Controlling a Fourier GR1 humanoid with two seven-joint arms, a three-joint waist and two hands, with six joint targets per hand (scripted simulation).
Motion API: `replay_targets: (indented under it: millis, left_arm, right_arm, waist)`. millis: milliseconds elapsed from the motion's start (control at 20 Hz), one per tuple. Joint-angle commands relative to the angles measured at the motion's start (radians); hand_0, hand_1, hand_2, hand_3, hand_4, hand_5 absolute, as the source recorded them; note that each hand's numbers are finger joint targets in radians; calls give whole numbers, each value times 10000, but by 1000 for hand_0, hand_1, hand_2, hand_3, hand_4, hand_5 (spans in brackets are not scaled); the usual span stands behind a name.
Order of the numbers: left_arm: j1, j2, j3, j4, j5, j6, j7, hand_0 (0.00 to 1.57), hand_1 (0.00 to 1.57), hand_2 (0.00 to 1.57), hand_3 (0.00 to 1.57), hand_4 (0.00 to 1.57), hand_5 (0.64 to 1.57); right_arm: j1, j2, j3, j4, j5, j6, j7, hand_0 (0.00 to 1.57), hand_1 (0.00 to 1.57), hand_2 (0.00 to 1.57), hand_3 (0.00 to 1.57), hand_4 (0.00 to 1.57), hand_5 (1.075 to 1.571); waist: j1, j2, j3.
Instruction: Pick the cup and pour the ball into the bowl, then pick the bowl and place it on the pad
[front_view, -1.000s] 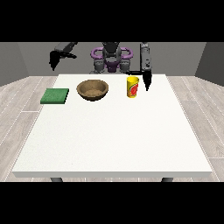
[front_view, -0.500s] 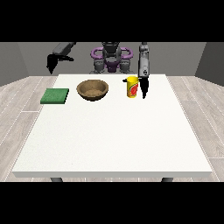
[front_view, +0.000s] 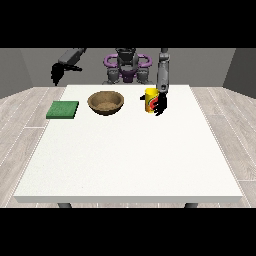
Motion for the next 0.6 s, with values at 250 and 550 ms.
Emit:
replay_targets:
  millis: [250,550]
  left_arm:
    - [749,-524,-282,472,-1036,2221,-437,1327,1327,1571,1571,1500,1241]
    - [-128,1435,-1441,-153,-2726,2408,3178,1381,1381,1571,1571,1571,1341]
  right_arm:
    - [-42,-677,-335,-410,-648,428,1130,0,0,0,0,0,1570]
    - [539,-421,-271,1392,-140,462,643,0,0,0,0,0,1569]
  waist:
    - [-613,-320,-129]
    - [325,-2450,-80]
